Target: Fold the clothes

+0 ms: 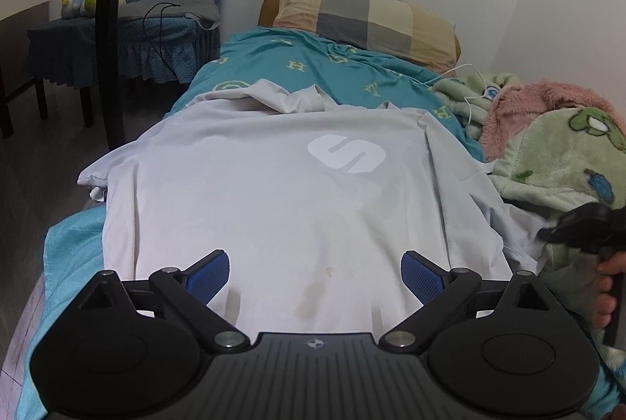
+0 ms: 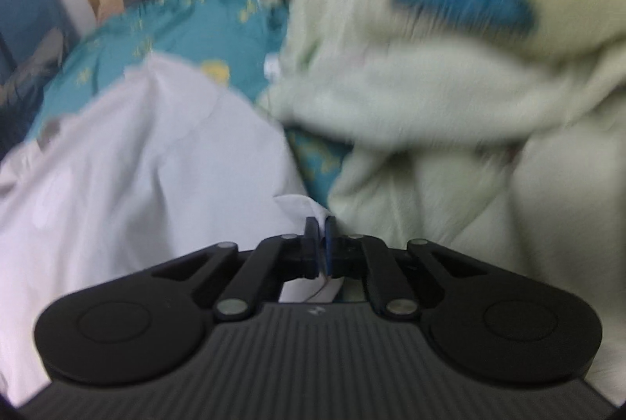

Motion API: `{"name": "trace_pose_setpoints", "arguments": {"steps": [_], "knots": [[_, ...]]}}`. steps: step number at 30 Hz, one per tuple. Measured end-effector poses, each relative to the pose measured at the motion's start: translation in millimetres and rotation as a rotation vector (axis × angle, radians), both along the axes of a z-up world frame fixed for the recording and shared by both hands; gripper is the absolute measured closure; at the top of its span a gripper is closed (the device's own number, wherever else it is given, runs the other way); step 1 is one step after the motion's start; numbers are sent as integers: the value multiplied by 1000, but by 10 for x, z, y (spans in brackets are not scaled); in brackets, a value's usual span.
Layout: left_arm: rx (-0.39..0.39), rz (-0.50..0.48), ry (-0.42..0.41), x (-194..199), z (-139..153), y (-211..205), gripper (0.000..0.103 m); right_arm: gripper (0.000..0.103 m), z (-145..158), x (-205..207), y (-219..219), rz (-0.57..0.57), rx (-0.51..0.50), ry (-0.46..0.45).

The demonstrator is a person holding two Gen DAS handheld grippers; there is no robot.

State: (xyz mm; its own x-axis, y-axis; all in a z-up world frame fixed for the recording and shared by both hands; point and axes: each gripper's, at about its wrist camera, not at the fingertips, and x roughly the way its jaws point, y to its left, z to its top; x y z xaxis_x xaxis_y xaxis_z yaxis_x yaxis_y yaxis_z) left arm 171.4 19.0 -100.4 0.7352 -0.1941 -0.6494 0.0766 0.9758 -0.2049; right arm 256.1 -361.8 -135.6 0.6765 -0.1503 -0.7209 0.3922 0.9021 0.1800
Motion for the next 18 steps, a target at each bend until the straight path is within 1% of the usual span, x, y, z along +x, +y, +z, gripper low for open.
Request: {"name": "trace_pose_setpoints", "arguments": {"steps": [3,5,8,11,15,16,18], "knots": [[-8,15,0,21,2,31,7,98,396,-51,-82,-26,-15,-110],[-16,21,4,32,3,48,7,98,646,15,-167,-44,-58,-153],[-17,28,-1,49,12,64,7,98,976,205,-335,-74,-166,-179],[-25,37,-11,75,49,89,7,98,1153,427,-382,-78,-195,-165],[-15,53,-44,96,136,156,7,98,1371,727,-430,-81,-223,-142],[-11,59,-53,99,163,184,7,98,1439,762,-357,-67,-205,-153],[-9,78,-66,100,208,266,6,98,1562,774,-80,-19,-149,-176]]}}
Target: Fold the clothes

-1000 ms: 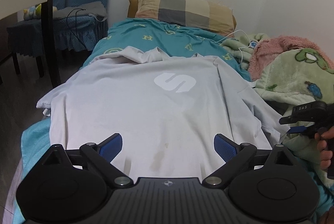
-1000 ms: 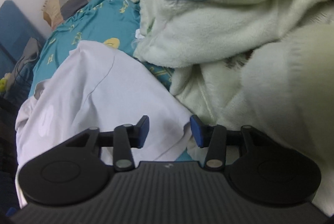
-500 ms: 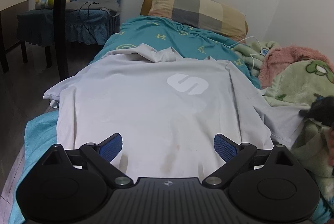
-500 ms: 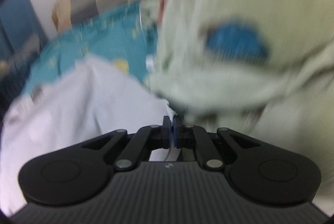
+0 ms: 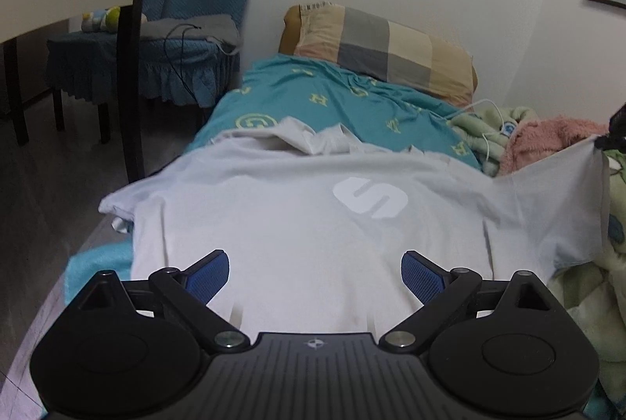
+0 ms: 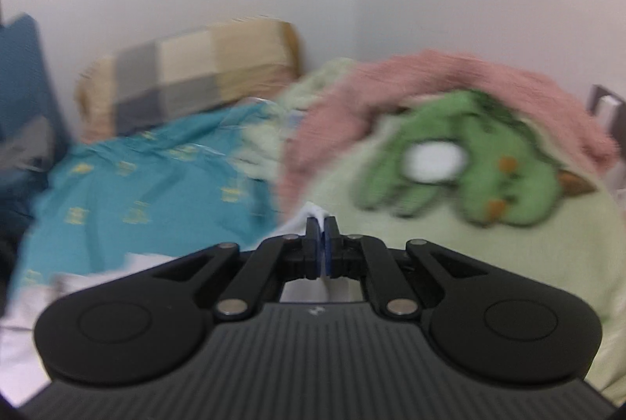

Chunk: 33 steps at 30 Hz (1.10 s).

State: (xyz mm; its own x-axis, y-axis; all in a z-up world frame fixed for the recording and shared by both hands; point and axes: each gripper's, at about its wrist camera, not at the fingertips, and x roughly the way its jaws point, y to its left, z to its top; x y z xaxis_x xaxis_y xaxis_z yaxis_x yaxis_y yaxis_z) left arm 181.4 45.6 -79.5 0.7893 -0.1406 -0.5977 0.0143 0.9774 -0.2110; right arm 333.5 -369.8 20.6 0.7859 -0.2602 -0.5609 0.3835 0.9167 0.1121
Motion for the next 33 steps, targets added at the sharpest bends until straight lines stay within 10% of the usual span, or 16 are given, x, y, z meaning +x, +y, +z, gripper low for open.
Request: {"name": "trace_pose_setpoints", "arguments": {"steps": [7,15,19,22,33], "knots": [[-9,76,-31,-8,134,349,6,98,-87,137,1528,277,94,10],[-55,173,-13,8,101,729,6,96,-1048,711,2794,487,156,132],[-58,173,23,76,-40,742,6,89,-1463,813,2786,544,204,171],[-76,148,44,129,-132,691,6,49,-1438,610,2582,567,218,145],[-142,46,59,45,-215,348,6,49,-663,-1241,1787,538,76,0]]}}
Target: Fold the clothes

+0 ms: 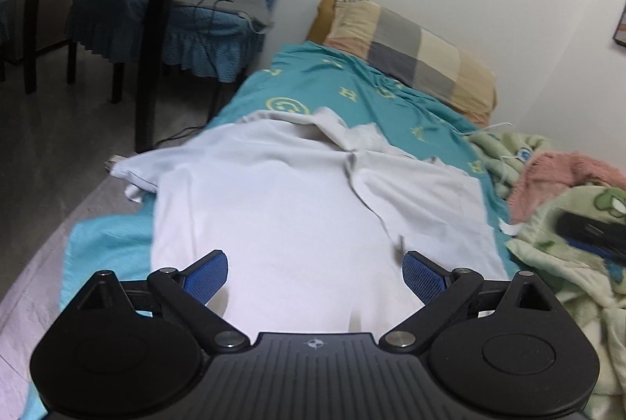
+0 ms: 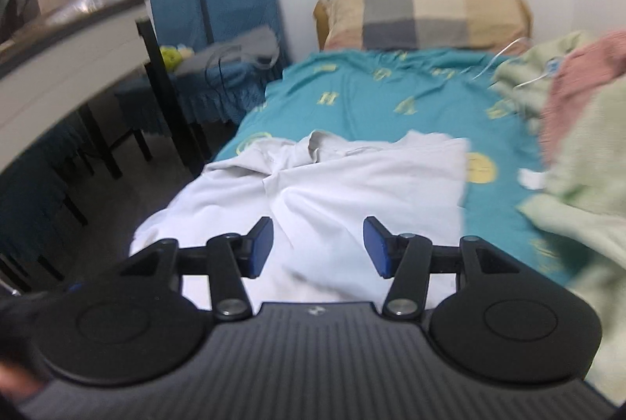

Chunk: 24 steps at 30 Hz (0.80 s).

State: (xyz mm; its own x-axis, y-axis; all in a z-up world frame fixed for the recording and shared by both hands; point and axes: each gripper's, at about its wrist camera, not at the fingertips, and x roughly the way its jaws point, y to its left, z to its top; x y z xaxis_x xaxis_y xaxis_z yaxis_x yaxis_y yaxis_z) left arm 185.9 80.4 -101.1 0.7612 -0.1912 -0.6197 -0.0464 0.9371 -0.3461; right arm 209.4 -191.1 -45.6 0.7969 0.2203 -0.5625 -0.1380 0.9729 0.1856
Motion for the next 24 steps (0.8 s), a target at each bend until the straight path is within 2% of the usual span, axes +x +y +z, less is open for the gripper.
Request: {"name": "trace_pose_setpoints", "arguments": {"steps": [5,8,14,20,22,24], "knots": [[-42,-45,12,-143,-13,-157,6,49,148,-728,-373,-110,57,-13],[-84,-77,22,-234,-41,-255,6,49,171,-906,-587,-145,101,-15],[-174,-115,91,-101,-133,-613,7,49,108,-894,-946,-230,160,-61],[-337,-139,133,389,-381,-1148,13,48,6,-836,-1311,-326,231,-101],[-365,-129,156,572,-507,-1328,20,48,-32,-812,-1433,-354,268,-106],[-369,-112,164,735,-614,-1490,23,48,-76,-783,-1556,-373,327,-97]]}}
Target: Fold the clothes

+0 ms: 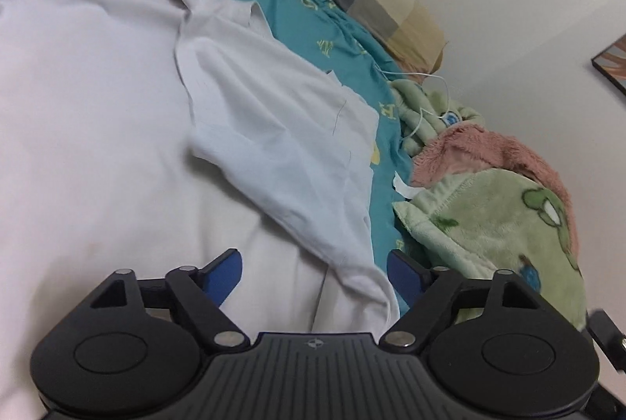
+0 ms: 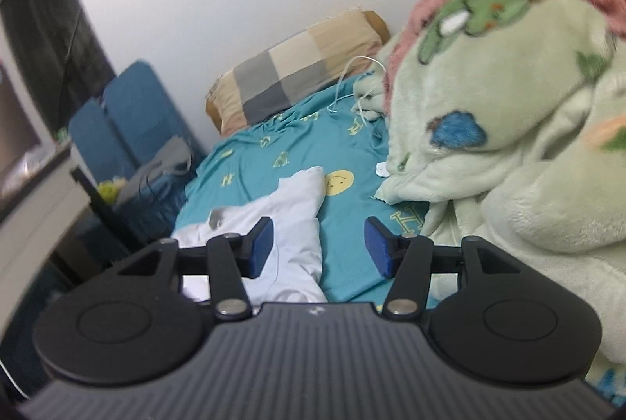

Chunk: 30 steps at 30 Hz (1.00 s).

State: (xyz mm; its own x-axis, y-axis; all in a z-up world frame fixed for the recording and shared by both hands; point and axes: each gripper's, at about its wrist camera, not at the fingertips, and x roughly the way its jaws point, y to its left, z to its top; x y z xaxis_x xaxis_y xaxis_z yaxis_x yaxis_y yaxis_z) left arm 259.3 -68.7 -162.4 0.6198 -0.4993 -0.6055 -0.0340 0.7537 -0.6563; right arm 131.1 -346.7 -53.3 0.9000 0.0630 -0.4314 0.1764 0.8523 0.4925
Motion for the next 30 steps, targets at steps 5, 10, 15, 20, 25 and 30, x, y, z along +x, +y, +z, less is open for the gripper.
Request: {"name": "trace_pose_setpoints", "arguments": {"steps": [5,10,15,20,25,30], "knots": [[97,-1,-34,278,-87,-243,60,48,-75,54,-168,-25,80,2],[82,19,-120,410,212,-57,100,48,-114,87,-189,-18,118,8],[235,95,-113,734,434,182,101,48,-134,127,-183,-16,120,20],[340,75,-20,847,185,332,94,48,-163,181,-138,7,108,34],[363,-8,-8,400,275,309,55,48,-142,212,-18,80,71,48],[341,-127,11,-488,493,35,45,48,-83,140,34,116,29,68]]}}
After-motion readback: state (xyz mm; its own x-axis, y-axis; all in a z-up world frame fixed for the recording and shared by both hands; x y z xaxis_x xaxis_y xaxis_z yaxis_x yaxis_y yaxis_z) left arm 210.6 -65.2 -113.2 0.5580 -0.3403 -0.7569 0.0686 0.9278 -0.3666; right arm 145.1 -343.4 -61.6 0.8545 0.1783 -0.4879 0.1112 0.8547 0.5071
